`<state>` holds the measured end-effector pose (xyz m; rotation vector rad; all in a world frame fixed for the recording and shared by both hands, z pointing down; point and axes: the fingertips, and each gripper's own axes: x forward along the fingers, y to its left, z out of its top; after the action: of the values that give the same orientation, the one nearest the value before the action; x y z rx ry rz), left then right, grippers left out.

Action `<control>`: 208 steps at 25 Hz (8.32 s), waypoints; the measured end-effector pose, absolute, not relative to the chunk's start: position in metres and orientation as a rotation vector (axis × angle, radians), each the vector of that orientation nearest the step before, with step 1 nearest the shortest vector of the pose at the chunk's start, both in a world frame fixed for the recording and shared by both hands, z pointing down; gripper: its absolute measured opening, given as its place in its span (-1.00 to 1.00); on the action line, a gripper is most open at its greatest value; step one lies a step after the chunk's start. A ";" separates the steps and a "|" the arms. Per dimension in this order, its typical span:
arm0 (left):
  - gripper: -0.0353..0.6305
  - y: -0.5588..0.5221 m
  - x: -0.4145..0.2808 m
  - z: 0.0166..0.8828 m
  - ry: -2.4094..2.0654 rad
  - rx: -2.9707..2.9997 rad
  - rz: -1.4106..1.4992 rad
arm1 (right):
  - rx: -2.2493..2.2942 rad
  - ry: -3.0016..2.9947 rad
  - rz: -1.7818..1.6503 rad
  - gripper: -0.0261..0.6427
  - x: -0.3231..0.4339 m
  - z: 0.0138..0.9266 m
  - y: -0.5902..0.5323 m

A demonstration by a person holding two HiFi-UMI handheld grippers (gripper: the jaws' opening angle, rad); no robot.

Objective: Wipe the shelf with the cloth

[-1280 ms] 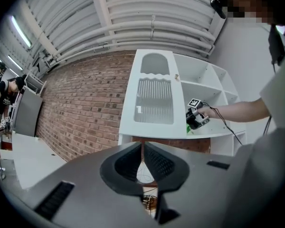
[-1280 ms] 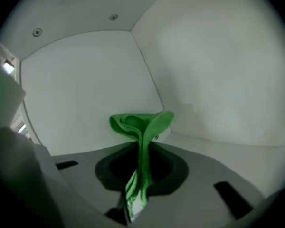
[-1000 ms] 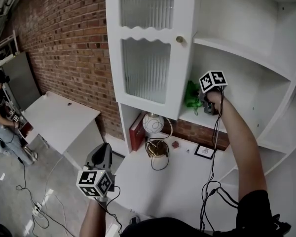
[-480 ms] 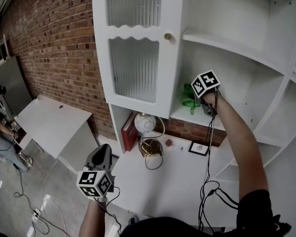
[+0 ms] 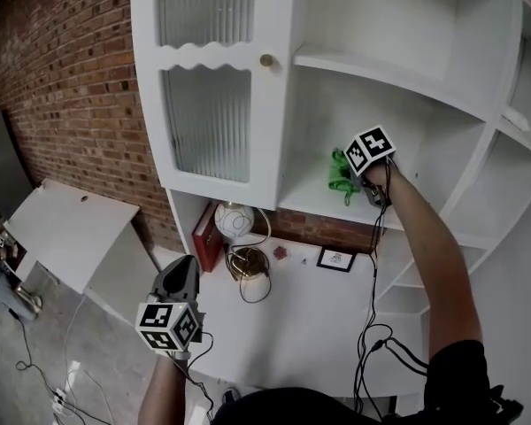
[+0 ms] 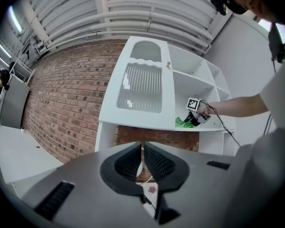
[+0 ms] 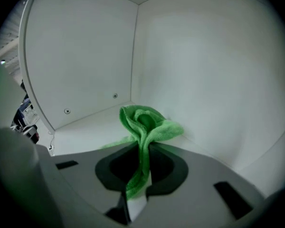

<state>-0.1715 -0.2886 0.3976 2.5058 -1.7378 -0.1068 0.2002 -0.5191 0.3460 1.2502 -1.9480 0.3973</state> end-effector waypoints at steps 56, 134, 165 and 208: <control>-0.83 -0.295 -0.114 0.410 -1.551 2.611 -0.087 | 1.483 -1.595 -0.333 -0.80 0.244 0.257 -0.478; -0.83 -0.341 -0.128 0.449 -1.394 2.555 -0.171 | 1.069 -0.796 0.159 -0.80 0.371 0.354 -0.413; -0.83 -0.278 -0.200 0.419 -1.676 2.397 -0.153 | 0.887 -2.543 0.920 -0.80 0.052 0.298 -0.445; -0.83 -0.332 -0.066 0.445 -1.242 2.577 -0.121 | 1.136 -1.696 0.485 -0.80 0.293 0.352 -0.379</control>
<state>-0.0663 -0.3322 0.4446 2.5772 -1.2417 -0.1212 0.2930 -0.3791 0.3521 1.1363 -1.6963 0.4849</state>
